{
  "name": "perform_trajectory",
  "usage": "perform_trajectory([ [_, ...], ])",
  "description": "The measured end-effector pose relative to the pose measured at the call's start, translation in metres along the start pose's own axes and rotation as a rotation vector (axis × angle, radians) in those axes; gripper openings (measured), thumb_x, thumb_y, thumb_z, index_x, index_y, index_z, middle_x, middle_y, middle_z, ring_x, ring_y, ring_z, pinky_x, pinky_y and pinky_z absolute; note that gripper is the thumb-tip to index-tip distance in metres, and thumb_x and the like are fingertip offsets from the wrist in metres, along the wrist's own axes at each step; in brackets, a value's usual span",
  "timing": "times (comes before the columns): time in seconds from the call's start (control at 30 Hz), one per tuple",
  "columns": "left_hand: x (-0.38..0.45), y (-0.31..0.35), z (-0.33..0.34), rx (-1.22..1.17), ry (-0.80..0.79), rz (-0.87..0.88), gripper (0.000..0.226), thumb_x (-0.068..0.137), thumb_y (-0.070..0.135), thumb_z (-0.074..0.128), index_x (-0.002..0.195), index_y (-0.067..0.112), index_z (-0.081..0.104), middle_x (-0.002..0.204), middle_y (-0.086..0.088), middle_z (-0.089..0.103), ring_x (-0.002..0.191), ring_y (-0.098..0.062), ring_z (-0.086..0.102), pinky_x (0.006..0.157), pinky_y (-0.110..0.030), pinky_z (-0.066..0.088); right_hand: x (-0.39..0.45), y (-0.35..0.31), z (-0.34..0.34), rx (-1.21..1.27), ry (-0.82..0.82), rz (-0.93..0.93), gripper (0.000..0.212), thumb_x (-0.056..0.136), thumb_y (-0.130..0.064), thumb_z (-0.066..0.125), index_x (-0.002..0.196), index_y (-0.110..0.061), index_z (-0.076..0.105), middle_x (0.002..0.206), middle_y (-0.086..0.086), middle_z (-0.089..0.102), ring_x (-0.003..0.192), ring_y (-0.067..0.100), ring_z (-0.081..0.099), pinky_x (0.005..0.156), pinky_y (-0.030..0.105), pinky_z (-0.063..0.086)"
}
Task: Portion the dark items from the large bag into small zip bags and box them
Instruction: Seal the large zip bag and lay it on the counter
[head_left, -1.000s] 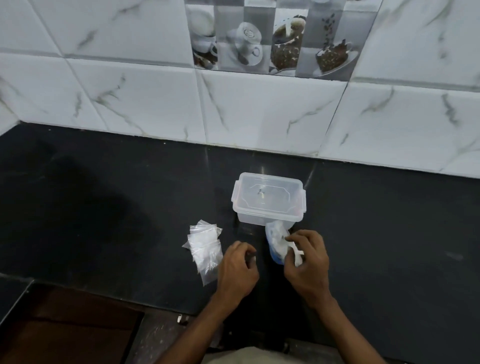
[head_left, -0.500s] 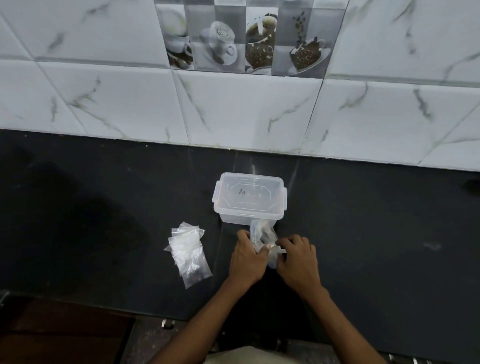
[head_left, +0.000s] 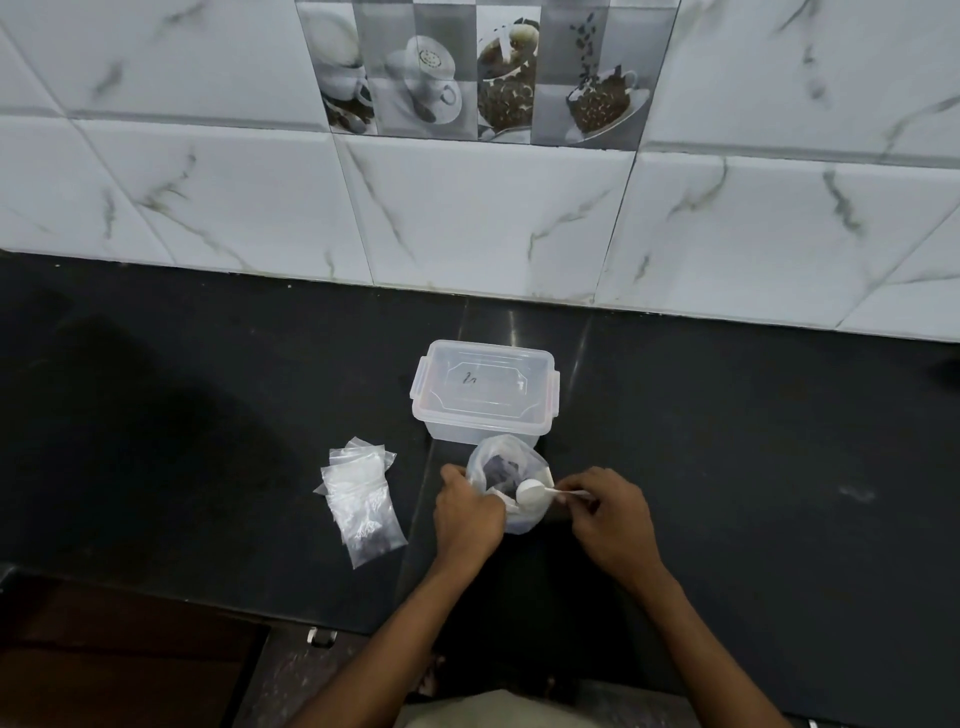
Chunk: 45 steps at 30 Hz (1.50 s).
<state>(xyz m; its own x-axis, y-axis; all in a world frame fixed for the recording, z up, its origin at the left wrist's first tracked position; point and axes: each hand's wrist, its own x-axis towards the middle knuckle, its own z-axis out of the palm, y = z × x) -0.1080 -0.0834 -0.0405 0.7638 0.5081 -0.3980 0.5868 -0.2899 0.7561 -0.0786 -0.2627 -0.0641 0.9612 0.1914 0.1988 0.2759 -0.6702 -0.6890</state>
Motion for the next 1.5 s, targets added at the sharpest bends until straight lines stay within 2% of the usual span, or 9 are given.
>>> perform_trajectory([
  [0.23, -0.01, 0.009, 0.011, 0.034, -0.088, -0.005, 0.032, 0.083, 0.011, 0.058, 0.113, 0.011, 0.047, 0.11, -0.012, 0.064, 0.105, -0.034, 0.064, 0.086, -0.038, 0.051, 0.0, -0.011, -0.003, 0.708, 0.097, 0.334, 0.01, 0.085, 0.002, 0.076, 0.085, -0.008, 0.079, 0.075, 0.008, 0.076, 0.063, 0.017, 0.068, 0.058, 0.032, 0.054],
  [0.5, -0.017, 0.005, 0.01, -0.11, -0.082, -0.037, 0.026, 0.081, 0.007, 0.051, 0.104, 0.016, 0.049, 0.098, -0.004, 0.064, 0.087, -0.02, 0.065, 0.076, -0.037, 0.056, 0.013, 0.014, -0.001, 0.596, 0.425, 0.39, 0.019, 0.086, 0.002, 0.074, 0.096, -0.012, 0.08, 0.089, 0.002, 0.076, 0.081, 0.025, 0.073, 0.076, 0.041, 0.062],
  [0.6, -0.016, 0.0, 0.006, -0.161, -0.062, -0.04, 0.026, 0.081, 0.002, 0.048, 0.101, 0.017, 0.051, 0.1, -0.005, 0.065, 0.088, -0.017, 0.063, 0.073, -0.034, 0.051, 0.017, 0.032, 0.001, 0.366, 0.466, 0.285, 0.025, 0.087, 0.007, 0.069, 0.106, -0.009, 0.077, 0.097, 0.008, 0.076, 0.09, 0.025, 0.074, 0.085, 0.031, 0.058],
  [0.77, -0.019, -0.001, 0.013, -0.237, -0.081, -0.045, 0.025, 0.075, 0.002, 0.05, 0.093, 0.016, 0.061, 0.096, -0.005, 0.071, 0.089, -0.023, 0.068, 0.073, -0.035, 0.056, 0.034, 0.061, 0.023, -0.171, 0.153, -0.052, 0.053, 0.072, 0.025, 0.061, 0.122, 0.008, 0.068, 0.125, 0.026, 0.067, 0.114, 0.04, 0.067, 0.097, 0.043, 0.054],
  [0.93, -0.019, 0.0, 0.02, -0.299, -0.069, -0.04, 0.023, 0.07, 0.006, 0.052, 0.087, 0.015, 0.066, 0.088, -0.006, 0.074, 0.085, -0.025, 0.071, 0.072, -0.037, 0.058, 0.039, 0.069, 0.04, -0.357, -0.083, -0.096, 0.044, 0.079, 0.008, 0.061, 0.122, 0.011, 0.065, 0.139, 0.03, 0.057, 0.132, 0.044, 0.053, 0.11, 0.052, 0.046],
  [1.17, -0.016, 0.005, 0.029, -0.395, -0.043, -0.02, 0.024, 0.072, -0.003, 0.058, 0.088, 0.01, 0.071, 0.086, -0.011, 0.075, 0.076, -0.022, 0.071, 0.072, -0.038, 0.06, 0.026, 0.041, 0.004, 0.328, 0.18, 0.093, 0.031, 0.09, 0.006, 0.064, 0.116, -0.006, 0.074, 0.117, 0.008, 0.073, 0.112, 0.025, 0.067, 0.096, 0.034, 0.054],
  [1.27, -0.012, 0.014, 0.03, -0.408, -0.092, 0.036, 0.019, 0.078, -0.012, 0.062, 0.084, 0.003, 0.071, 0.078, -0.011, 0.072, 0.07, -0.019, 0.068, 0.067, -0.035, 0.059, 0.034, 0.026, -0.017, 0.862, -0.27, 0.405, 0.021, 0.097, -0.007, 0.062, 0.112, -0.012, 0.076, 0.106, 0.012, 0.076, 0.101, 0.031, 0.072, 0.089, 0.047, 0.058],
  [1.33, -0.008, 0.021, 0.032, -0.4, -0.133, 0.095, 0.012, 0.078, -0.008, 0.074, 0.08, 0.004, 0.072, 0.076, -0.009, 0.073, 0.068, -0.017, 0.067, 0.064, -0.033, 0.058, 0.038, 0.025, -0.028, 0.871, -0.479, 0.394, 0.02, 0.089, -0.015, 0.067, 0.106, -0.013, 0.078, 0.101, 0.022, 0.075, 0.092, 0.036, 0.07, 0.084, 0.051, 0.054],
  [1.5, 0.006, 0.029, 0.035, -0.262, -0.09, 0.099, 0.023, 0.07, 0.019, 0.084, 0.073, 0.002, 0.068, 0.068, -0.009, 0.071, 0.061, -0.016, 0.064, 0.06, -0.037, 0.058, 0.051, 0.016, -0.06, 0.815, -0.6, 0.303, 0.033, 0.082, -0.019, 0.074, 0.112, -0.004, 0.072, 0.092, 0.011, 0.075, 0.076, 0.019, 0.071, 0.06, 0.027, 0.055],
])
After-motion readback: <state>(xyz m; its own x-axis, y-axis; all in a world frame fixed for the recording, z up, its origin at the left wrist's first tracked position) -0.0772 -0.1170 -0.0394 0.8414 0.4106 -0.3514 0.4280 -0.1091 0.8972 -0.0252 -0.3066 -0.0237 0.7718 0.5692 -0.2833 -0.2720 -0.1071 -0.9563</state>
